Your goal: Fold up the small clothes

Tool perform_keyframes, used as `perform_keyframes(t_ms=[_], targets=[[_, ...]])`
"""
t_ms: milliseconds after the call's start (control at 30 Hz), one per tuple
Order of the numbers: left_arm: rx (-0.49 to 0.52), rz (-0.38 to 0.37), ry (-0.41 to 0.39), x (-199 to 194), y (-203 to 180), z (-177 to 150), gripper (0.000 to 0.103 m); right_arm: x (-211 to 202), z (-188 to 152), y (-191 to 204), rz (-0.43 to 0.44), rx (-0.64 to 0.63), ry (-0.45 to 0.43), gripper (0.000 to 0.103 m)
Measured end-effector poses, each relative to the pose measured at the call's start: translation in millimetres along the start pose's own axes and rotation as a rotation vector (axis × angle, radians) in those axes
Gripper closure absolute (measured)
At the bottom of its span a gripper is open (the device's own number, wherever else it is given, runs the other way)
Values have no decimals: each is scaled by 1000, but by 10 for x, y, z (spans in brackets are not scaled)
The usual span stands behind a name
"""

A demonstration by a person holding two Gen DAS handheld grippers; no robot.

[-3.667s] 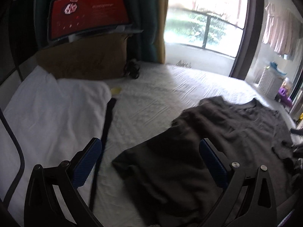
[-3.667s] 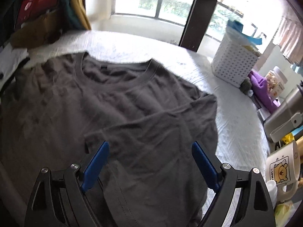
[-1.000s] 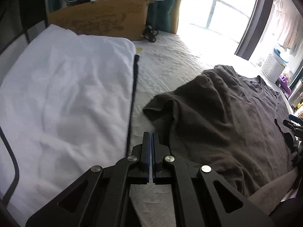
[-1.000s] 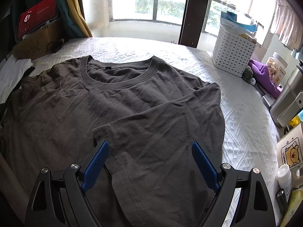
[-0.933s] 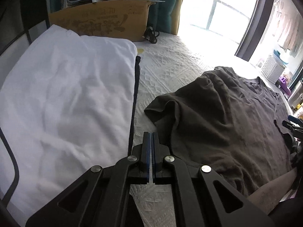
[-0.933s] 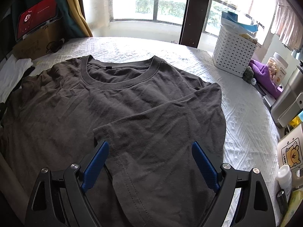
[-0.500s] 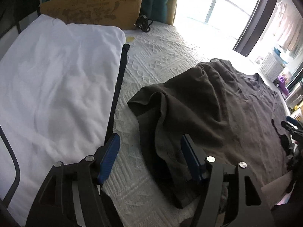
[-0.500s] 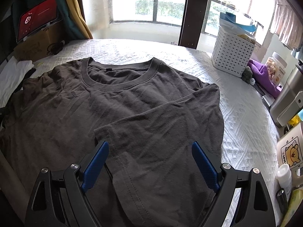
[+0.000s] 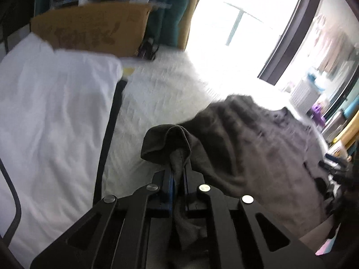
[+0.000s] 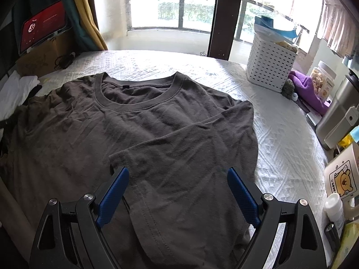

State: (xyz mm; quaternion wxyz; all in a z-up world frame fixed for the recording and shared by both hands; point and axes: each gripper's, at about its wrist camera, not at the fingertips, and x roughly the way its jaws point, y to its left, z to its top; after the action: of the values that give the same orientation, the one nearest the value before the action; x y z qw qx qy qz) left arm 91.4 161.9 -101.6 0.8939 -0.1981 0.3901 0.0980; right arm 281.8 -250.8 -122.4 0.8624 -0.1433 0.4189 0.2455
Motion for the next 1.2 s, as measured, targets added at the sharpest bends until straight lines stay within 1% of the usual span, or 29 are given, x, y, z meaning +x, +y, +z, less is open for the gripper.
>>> perform_keyframes(t_ms=[67, 167, 233, 300, 367, 433, 533, 633, 700, 767, 800, 833, 867, 900, 933, 1000, 1067, 1133, 1200], targets=[[30, -32, -43, -106, -138, 64, 98, -11, -4, -9, -1, 2, -3, 13], [116, -62, -85, -226, -445, 148, 98, -37, -6, -20, 1, 6, -10, 13], [187, -99, -92, -258, -696, 173, 98, -56, -8, -27, 4, 8, -17, 13], [277, -113, -84, -229, -945, 149, 98, -75, -13, -31, 5, 10, -22, 13], [375, -108, -67, -144, -1198, 98, 98, -102, -27, -41, 6, 13, -27, 13], [455, -119, -30, -32, -1404, 20, 98, -123, -49, -67, 6, 19, -31, 13], [532, -137, 39, 153, -1601, -74, 98, -159, -92, -129, -1, 34, -35, 13], [581, -124, 114, 329, -1740, -190, 97, -197, -133, -200, -9, 53, -39, 13], [593, -130, 162, 412, -1788, -233, 97, -208, -146, -232, -13, 62, -40, 13], [600, -150, 183, 433, -1839, -270, 96, -222, -162, -267, -17, 71, -42, 13], [604, -166, 191, 417, -1848, -275, 94, -225, -168, -279, -19, 73, -42, 13], [604, -180, 195, 394, -1853, -280, 83, -227, -172, -291, -20, 77, -43, 13], [596, -199, 198, 343, -1834, -278, 65, -231, -177, -299, -21, 79, -44, 13], [579, -224, 193, 288, -1816, -259, 55, -232, -176, -308, -21, 82, -45, 13], [555, -251, 184, 213, -1783, -239, 42, -233, -172, -312, -21, 83, -46, 13], [516, -275, 162, 89, -1717, -177, 41, -228, -165, -311, -21, 84, -47, 13], [485, -276, 133, -31, -1625, -105, 41, -224, -162, -309, -21, 82, -46, 13], [463, -250, 107, -109, -1520, -60, 41, -225, -155, -296, -19, 78, -47, 13], [444, -218, 108, -114, -1398, -56, 41, -235, -148, -276, -18, 75, -51, 13]])
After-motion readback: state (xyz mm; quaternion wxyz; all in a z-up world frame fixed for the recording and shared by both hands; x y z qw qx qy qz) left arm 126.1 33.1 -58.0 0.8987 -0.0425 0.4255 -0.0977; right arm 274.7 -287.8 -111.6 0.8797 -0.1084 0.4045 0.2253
